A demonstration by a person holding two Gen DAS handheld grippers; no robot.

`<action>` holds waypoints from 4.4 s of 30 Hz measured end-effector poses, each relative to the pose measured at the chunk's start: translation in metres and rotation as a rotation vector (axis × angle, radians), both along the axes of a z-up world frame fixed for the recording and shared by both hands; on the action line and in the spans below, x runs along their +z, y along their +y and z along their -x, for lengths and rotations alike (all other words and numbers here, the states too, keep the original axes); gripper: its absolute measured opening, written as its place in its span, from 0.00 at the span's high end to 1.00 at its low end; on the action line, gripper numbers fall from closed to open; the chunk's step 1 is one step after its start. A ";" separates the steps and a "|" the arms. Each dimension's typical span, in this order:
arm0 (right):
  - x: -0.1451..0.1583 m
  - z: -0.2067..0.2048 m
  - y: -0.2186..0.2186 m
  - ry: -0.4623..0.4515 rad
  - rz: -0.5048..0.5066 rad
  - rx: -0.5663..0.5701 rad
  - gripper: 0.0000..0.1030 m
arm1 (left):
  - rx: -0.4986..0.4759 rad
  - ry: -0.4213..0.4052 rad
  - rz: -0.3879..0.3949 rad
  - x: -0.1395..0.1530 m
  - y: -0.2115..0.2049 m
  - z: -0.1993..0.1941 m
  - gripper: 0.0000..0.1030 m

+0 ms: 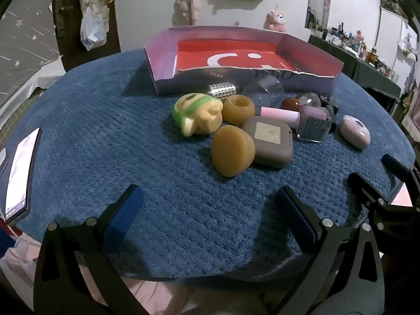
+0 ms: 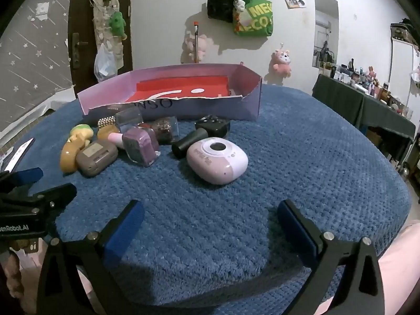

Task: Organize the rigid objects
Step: 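Move both tools toward the cluster of objects beside the red tray, then grasp the pink-and-white round device with the right tool while the left tool grasps the amber cup, then carry the pink round device and amber cup over the red tray with both tools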

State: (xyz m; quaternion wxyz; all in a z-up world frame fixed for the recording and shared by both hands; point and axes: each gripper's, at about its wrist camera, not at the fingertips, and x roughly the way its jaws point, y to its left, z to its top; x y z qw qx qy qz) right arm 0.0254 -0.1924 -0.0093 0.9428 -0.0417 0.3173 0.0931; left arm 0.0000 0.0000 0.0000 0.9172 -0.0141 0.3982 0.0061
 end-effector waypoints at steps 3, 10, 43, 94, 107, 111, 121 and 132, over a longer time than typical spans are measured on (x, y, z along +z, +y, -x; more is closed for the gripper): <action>0.002 0.005 -0.011 0.003 0.003 0.003 0.00 | 0.000 0.002 0.002 0.000 0.000 0.000 0.00; 0.003 0.015 -0.022 0.005 0.006 0.006 0.00 | -0.002 -0.009 -0.002 -0.003 -0.002 0.000 0.00; 0.011 0.010 -0.019 -0.060 0.030 0.024 0.00 | -0.051 0.015 0.010 0.008 -0.008 -0.012 0.11; 0.038 -0.025 -0.010 0.036 -0.040 0.142 0.45 | -0.142 -0.057 0.124 0.025 0.007 -0.011 0.83; 0.039 -0.025 -0.005 0.049 -0.071 0.175 0.45 | -0.150 -0.096 0.126 0.040 0.011 -0.013 0.83; 0.051 -0.027 -0.005 0.022 -0.091 0.189 0.45 | -0.152 -0.128 0.112 0.051 0.010 -0.017 0.83; 0.080 -0.052 -0.005 0.019 -0.170 0.233 0.45 | -0.178 -0.179 0.101 0.080 0.006 -0.045 0.83; 0.103 -0.093 0.006 0.015 -0.178 0.256 0.45 | -0.182 -0.193 0.073 0.101 0.008 -0.092 0.83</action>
